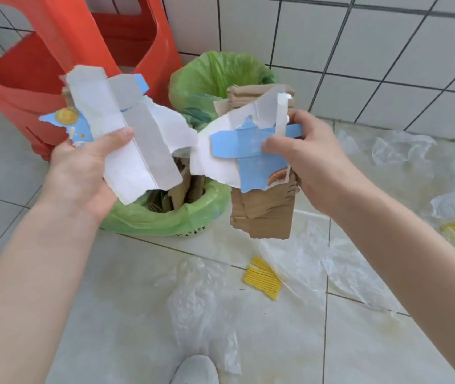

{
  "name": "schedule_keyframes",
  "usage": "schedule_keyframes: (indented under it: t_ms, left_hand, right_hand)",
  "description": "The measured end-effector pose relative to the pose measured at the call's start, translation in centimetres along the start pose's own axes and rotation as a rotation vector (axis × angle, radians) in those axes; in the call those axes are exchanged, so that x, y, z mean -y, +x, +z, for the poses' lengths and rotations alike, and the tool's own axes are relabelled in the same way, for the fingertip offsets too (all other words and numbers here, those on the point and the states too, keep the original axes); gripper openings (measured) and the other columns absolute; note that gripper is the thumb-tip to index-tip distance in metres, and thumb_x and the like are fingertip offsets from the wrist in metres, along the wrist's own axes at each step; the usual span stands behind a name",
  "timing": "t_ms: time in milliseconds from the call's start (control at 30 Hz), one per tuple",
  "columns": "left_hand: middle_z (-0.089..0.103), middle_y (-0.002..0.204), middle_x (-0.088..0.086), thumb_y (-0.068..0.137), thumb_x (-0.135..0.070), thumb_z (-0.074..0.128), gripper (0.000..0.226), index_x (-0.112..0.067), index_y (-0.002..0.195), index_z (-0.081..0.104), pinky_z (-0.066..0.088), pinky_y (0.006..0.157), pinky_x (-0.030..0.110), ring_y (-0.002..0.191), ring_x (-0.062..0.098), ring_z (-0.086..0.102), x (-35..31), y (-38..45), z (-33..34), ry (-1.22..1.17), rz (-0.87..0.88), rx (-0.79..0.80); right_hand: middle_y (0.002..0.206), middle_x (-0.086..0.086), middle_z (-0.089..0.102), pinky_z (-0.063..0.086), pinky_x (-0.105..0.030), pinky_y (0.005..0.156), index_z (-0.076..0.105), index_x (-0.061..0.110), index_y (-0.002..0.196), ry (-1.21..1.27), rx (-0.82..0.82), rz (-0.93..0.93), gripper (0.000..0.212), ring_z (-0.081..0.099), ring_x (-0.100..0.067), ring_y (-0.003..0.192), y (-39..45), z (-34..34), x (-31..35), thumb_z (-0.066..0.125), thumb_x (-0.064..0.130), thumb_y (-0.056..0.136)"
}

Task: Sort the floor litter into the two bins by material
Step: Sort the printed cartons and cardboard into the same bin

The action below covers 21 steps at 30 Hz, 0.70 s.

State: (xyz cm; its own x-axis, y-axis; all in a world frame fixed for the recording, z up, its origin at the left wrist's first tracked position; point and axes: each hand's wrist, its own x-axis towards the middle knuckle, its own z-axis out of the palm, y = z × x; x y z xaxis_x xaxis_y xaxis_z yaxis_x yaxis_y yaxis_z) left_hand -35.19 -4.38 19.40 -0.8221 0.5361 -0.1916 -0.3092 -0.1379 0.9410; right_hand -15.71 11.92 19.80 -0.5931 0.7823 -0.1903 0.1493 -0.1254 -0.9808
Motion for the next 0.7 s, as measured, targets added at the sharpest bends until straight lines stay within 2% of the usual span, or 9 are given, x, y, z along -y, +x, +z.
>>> schedule_keyframes:
  t_ms: [167, 267, 300, 367, 433, 500, 567, 633, 700]
  left_hand:
    - [0.066, 0.121, 0.011, 0.066, -0.008, 0.080, 0.063, -0.005, 0.125, 0.058, 0.053, 0.089, 0.048, 0.108, 0.027, 0.066, -1.5, 2.5, -4.3, -0.049, 0.051, -0.100]
    - [0.074, 0.096, 0.005, 0.071, 0.003, 0.074, 0.031, -0.010, 0.098, 0.063, 0.057, 0.080, 0.047, 0.089, 0.022, 0.072, -0.6, 2.7, -4.7, 0.019, 0.124, -0.310]
    - [0.073, 0.093, 0.004, 0.073, 0.005, 0.072, 0.028, -0.011, 0.094, 0.062, 0.058, 0.077, 0.044, 0.084, 0.021, 0.073, 0.0, 2.7, -4.3, 0.042, 0.116, -0.346]
    - [0.072, 0.096, 0.005, 0.074, 0.005, 0.071, 0.032, -0.007, 0.103, 0.064, 0.059, 0.070, 0.036, 0.082, 0.019, 0.072, 1.5, 2.8, -3.5, 0.097, 0.079, -0.309]
    - [0.072, 0.096, 0.003, 0.076, 0.002, 0.069, 0.038, -0.010, 0.111, 0.064, 0.059, 0.070, 0.035, 0.084, 0.020, 0.072, 3.1, 3.2, -2.8, 0.248, 0.037, -0.255]
    - [0.069, 0.103, 0.005, 0.080, -0.006, 0.065, 0.036, -0.012, 0.115, 0.059, 0.054, 0.082, 0.037, 0.094, 0.024, 0.067, 4.6, 3.4, -2.1, 0.628, 0.050, -0.185]
    - [0.061, 0.116, 0.016, 0.086, -0.013, 0.058, 0.035, -0.007, 0.120, 0.048, 0.043, 0.080, 0.033, 0.106, 0.033, 0.058, 5.8, 3.7, -1.4, 1.028, 0.061, -0.084]
    - [0.056, 0.120, 0.021, 0.088, -0.013, 0.054, 0.035, -0.004, 0.120, 0.044, 0.037, 0.075, 0.033, 0.109, 0.037, 0.052, 5.9, 4.3, -1.0, 1.187, 0.020, -0.020]
    - [0.055, 0.121, 0.022, 0.087, -0.010, 0.053, 0.036, -0.005, 0.121, 0.043, 0.036, 0.074, 0.033, 0.110, 0.039, 0.052, 5.3, 4.9, -0.9, 1.272, 0.028, -0.028]
  right_hand:
    - [0.084, -0.003, 0.064, 0.047, -0.024, 0.048, 0.057, 0.011, 0.097, -0.030, 0.040, -0.052, 0.023, 0.065, -0.020, 0.070, 2.0, 3.3, 2.2, 0.060, 0.001, 0.077]
    - [0.094, -0.015, 0.067, 0.053, -0.037, 0.062, 0.060, 0.004, 0.106, 0.105, 0.038, 0.085, 0.031, 0.070, -0.034, 0.084, 3.7, 5.1, 3.0, 0.060, -0.001, 0.075]
    - [0.098, -0.019, 0.068, 0.053, -0.039, 0.064, 0.059, 0.002, 0.110, 0.141, 0.039, 0.132, 0.034, 0.070, -0.036, 0.083, 4.1, 5.8, 3.3, 0.060, -0.002, 0.076]
    - [0.106, -0.022, 0.067, 0.055, -0.046, 0.067, 0.060, 0.004, 0.110, 0.112, 0.049, 0.169, 0.035, 0.070, -0.038, 0.085, 4.9, 7.2, 3.4, 0.061, 0.000, 0.075]
    - [0.098, -0.016, 0.067, 0.055, -0.052, 0.074, 0.060, 0.010, 0.097, 0.037, 0.072, 0.181, 0.022, 0.071, -0.037, 0.086, 5.5, 8.4, 2.9, 0.061, 0.002, 0.076]
    - [0.086, -0.007, 0.060, 0.056, -0.045, 0.070, 0.054, 0.016, 0.087, -0.080, 0.065, 0.207, 0.014, 0.068, -0.030, 0.080, 6.0, 9.0, 1.9, 0.061, 0.006, 0.079]
    - [0.090, -0.005, 0.054, 0.049, -0.031, 0.061, 0.047, 0.014, 0.105, -0.239, 0.029, 0.248, 0.028, 0.059, -0.021, 0.074, 6.3, 8.9, 1.0, 0.062, 0.013, 0.081]
    - [0.090, -0.002, 0.048, 0.041, -0.026, 0.056, 0.035, 0.012, 0.123, -0.394, 0.012, 0.248, 0.050, 0.052, -0.014, 0.073, 6.7, 8.4, 0.5, 0.062, 0.017, 0.082]
    - [0.085, 0.001, 0.044, 0.037, -0.026, 0.052, 0.035, 0.013, 0.124, -0.508, 0.020, 0.193, 0.051, 0.048, -0.011, 0.069, 7.0, 8.0, 0.5, 0.062, 0.017, 0.082]
